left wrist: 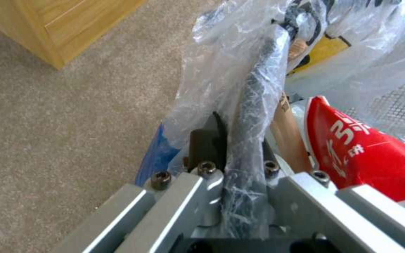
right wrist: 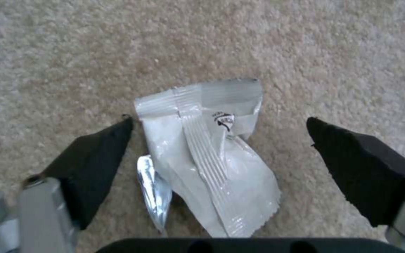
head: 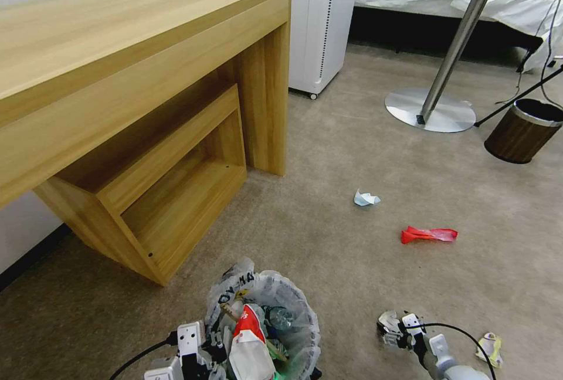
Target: Pick up the trash bin and place the garbage on the floor into it.
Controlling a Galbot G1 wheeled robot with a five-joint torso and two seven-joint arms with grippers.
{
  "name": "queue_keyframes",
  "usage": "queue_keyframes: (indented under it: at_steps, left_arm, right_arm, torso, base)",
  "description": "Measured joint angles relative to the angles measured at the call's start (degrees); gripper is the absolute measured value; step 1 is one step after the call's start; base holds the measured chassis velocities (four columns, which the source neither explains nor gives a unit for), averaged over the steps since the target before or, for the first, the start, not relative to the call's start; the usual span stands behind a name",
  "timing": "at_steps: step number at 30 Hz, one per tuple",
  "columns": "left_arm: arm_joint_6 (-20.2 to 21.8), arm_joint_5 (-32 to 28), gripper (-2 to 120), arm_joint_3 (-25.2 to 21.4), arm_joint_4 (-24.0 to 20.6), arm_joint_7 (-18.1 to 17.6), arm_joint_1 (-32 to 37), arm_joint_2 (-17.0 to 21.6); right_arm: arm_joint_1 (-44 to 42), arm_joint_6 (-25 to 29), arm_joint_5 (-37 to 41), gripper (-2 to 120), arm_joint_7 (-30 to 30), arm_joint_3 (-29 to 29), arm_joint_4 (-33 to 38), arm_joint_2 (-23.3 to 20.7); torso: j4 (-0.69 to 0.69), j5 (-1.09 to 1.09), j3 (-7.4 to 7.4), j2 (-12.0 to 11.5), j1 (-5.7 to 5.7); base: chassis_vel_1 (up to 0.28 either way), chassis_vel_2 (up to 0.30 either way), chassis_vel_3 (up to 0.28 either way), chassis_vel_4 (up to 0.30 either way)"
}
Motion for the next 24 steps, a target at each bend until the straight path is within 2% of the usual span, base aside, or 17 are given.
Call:
queue_keyframes:
  at_steps: [7, 9, 10, 12, 15, 17, 18, 20, 21, 24]
  left_arm:
    - [-0.2, 0.3, 0, 0.1, 0.1, 0.1, 0.1, -0.2]
    - [-0.2, 0.3, 0, 0.1, 0.1, 0.1, 0.1, -0.2]
    - [-0.3, 0.4, 0, 0.0, 0.1, 0.2, 0.2, -0.2]
    - [-0.3, 0.4, 0, -0.1, 0.1, 0.2, 0.3, -0.1]
    - [-0.4, 0.4, 0, -0.3, 0.0, 0.2, 0.3, 0.1]
    - [-0.4, 0.4, 0, -0.3, 0.0, 0.2, 0.3, 0.1]
    - [-0.5, 0.4, 0, -0.3, 0.0, 0.2, 0.3, 0.0]
    - [-0.5, 0.5, 0, -0.4, 0.0, 0.1, 0.3, 0.0]
    - [-0.5, 0.5, 0, -0.4, 0.0, 0.1, 0.3, 0.0]
    - [-0.5, 0.5, 0, -0.6, 0.0, 0.1, 0.3, 0.2]
  right_arm:
    - [0.5, 1.4, 0.0, 76, -0.6, -0.1, -0.9, 0.1]
    - [0.8, 1.4, 0.2, 73, -0.6, -0.1, -1.1, 0.0]
    - [1.0, 1.4, 0.4, 69, -0.6, 0.0, -1.2, -0.3]
    - [1.2, 1.4, 0.7, 65, -0.6, 0.0, -1.2, -0.4]
    - [1.9, 1.3, 1.7, 48, -0.5, -0.1, -1.1, -1.1]
    - [1.9, 1.3, 1.7, 48, -0.5, -0.1, -1.1, -1.1]
    - [2.3, 1.2, 2.1, 40, -0.6, -0.4, -1.1, -1.3]
    - [2.8, 1.3, 2.6, 30, -0.6, -0.7, -1.3, -1.5]
    - [2.8, 1.3, 2.6, 30, -0.6, -0.7, -1.3, -1.5]
    - [3.3, 1.5, 3.2, 17, -0.6, -1.3, -1.5, -1.7]
  torso:
    - [-0.03, 0.01, 0.00, 0.0, 0.00]
    - [-0.01, 0.06, 0.00, 0.0, 0.00]
    - [0.06, 0.04, 0.00, 0.0, 0.00]
    - [0.01, 0.04, 0.01, 0.0, 0.00]
    - [0.00, 0.00, 0.02, 0.0, 0.00]
    - [0.00, 0.00, 0.01, 0.0, 0.00]
    - [0.00, 0.02, 0.01, 0.0, 0.00]
    - [0.01, 0.01, 0.01, 0.0, 0.00]
    - [0.01, 0.01, 0.01, 0.0, 0.00]
    - [0.00, 0.02, 0.01, 0.0, 0.00]
  base:
    - [0.000, 0.000, 0.000, 0.000]
    - [0.000, 0.000, 0.000, 0.000]
    - [0.000, 0.000, 0.000, 0.000]
    - [0.000, 0.000, 0.000, 0.000]
    - [0.000, 0.000, 0.000, 0.000]
    - [0.000, 0.000, 0.000, 0.000]
    - [0.000, 0.000, 0.000, 0.000]
    - [0.000, 0.000, 0.000, 0.000]
    - [0.000, 0.000, 0.000, 0.000]
    - [0.000, 0.000, 0.000, 0.000]
